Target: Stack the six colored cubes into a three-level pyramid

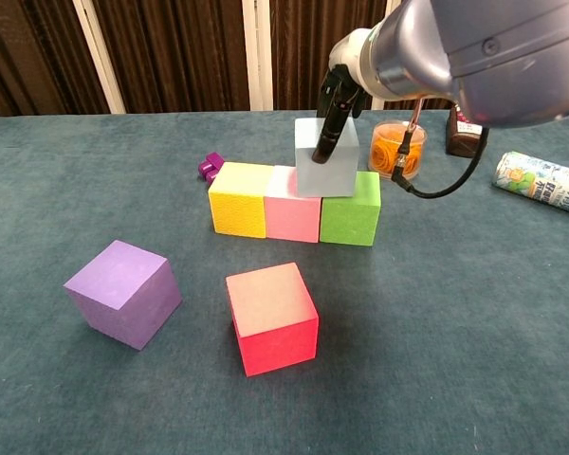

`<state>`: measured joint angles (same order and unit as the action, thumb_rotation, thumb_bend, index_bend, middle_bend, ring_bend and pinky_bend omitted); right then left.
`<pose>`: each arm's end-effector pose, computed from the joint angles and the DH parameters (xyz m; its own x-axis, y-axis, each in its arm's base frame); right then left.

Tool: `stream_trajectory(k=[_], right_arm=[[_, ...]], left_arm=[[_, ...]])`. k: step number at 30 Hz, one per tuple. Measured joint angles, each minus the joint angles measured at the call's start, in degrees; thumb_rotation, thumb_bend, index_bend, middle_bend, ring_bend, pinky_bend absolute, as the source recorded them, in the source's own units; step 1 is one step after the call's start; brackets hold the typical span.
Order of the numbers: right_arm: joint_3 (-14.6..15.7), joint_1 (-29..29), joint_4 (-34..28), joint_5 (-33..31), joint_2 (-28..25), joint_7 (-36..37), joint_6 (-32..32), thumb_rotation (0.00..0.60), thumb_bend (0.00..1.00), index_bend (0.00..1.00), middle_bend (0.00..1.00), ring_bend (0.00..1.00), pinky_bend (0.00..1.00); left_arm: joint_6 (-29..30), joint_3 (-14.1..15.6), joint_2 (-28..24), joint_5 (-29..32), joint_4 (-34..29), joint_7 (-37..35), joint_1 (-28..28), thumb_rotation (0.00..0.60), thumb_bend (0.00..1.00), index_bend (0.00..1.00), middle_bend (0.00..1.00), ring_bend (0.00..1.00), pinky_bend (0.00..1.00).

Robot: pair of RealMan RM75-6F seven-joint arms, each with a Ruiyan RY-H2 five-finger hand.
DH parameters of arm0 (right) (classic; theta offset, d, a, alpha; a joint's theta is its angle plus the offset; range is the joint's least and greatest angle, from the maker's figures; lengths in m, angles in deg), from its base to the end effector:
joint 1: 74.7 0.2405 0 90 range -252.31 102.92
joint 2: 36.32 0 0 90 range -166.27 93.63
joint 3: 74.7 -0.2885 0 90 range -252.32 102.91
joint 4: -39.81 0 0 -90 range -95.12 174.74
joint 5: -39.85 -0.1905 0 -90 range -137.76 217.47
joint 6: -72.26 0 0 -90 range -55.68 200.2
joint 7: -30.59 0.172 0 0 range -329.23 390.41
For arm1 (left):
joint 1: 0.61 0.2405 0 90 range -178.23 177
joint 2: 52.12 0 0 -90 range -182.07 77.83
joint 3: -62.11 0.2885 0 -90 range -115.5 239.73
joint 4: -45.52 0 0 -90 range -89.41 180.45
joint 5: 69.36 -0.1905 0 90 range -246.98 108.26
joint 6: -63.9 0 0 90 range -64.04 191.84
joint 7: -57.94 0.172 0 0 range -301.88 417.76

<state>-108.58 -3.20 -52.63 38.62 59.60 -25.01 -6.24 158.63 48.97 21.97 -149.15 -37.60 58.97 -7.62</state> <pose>-0.0151 -0.4429 0.0010 0.2797 -0.3542 0.8924 -0.9414 0.0814 0.3273 -0.3345 0.2459 0.2100 0.3642 -0.3470 0.8643 0.9303 0.0920 -0.3551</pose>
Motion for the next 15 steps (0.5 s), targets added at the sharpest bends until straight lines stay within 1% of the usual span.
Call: stream_trajectory(k=[15], right_arm=[[-0.4, 0.1, -0.3, 0.0, 0.1, -0.5, -0.4, 0.6, 0.2, 0.36, 0.34, 0.2, 0.0]], left_arm=[[0.0, -0.1, 0.1, 0.1, 0.0, 0.1, 0.0, 0.6, 0.33, 0.07, 0.02, 0.0, 0.0]])
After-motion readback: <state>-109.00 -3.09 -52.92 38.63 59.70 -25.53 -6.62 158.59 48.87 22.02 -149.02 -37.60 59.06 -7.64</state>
